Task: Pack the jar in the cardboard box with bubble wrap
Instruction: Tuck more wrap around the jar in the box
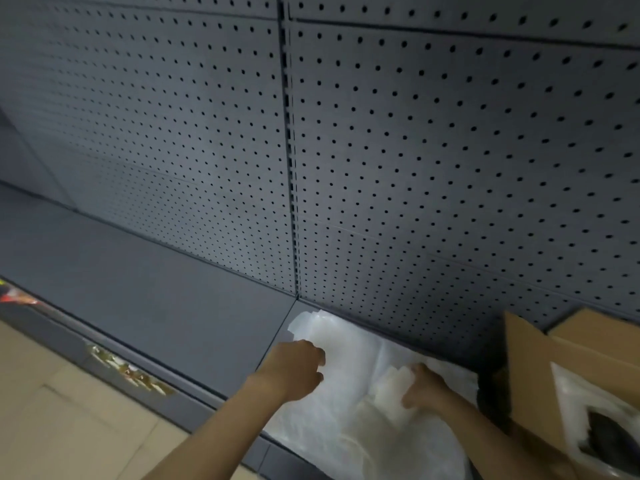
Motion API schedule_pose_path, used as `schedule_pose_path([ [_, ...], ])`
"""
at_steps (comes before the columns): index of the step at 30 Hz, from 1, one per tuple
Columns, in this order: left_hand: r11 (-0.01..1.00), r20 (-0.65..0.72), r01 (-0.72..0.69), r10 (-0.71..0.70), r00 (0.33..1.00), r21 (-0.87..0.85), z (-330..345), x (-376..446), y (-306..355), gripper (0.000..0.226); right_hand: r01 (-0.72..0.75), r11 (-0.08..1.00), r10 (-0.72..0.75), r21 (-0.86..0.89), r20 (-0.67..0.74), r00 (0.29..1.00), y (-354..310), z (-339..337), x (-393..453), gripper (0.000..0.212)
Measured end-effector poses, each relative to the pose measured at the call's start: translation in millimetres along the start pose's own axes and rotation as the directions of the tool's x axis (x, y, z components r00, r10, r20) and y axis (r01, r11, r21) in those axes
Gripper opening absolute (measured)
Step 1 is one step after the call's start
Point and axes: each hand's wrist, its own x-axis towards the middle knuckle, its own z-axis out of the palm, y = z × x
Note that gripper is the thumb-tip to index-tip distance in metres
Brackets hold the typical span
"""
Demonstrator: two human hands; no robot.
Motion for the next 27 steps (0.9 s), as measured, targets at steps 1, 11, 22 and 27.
schedule_pose_path([
  [1,1.0,0.025,-0.014,0.014,1.0,0.004,1.6,4.0,-3.7,0.04,-0.009,0.999,0.007,0.05,0.03,1.0,0.3,2.2,3.6,0.091],
  [11,0.919,0.217,-0.357,0.32,0.922,0.164,-14.8,38.4,-33.6,0.063,0.013,0.782,-0.078,0.624,0.078,0.994,-23.1,-22.0,-28.8,0.031],
  [22,0.736,-0.005,-0.667,0.672,0.741,0.118,-33.7,8.5,-27.9,0.093,0.079,0.611,0.009,0.788,-0.106,0.994,-50.9,-27.9,-96.8,0.029],
  [27,0.635,-0.144,-0.771,0.767,0.625,0.039,-27.5,12.8,-14.5,0.082,0.272,0.873,-0.058,0.404,-0.468,0.882,-63.6,-15.9,-124.9,0.031],
])
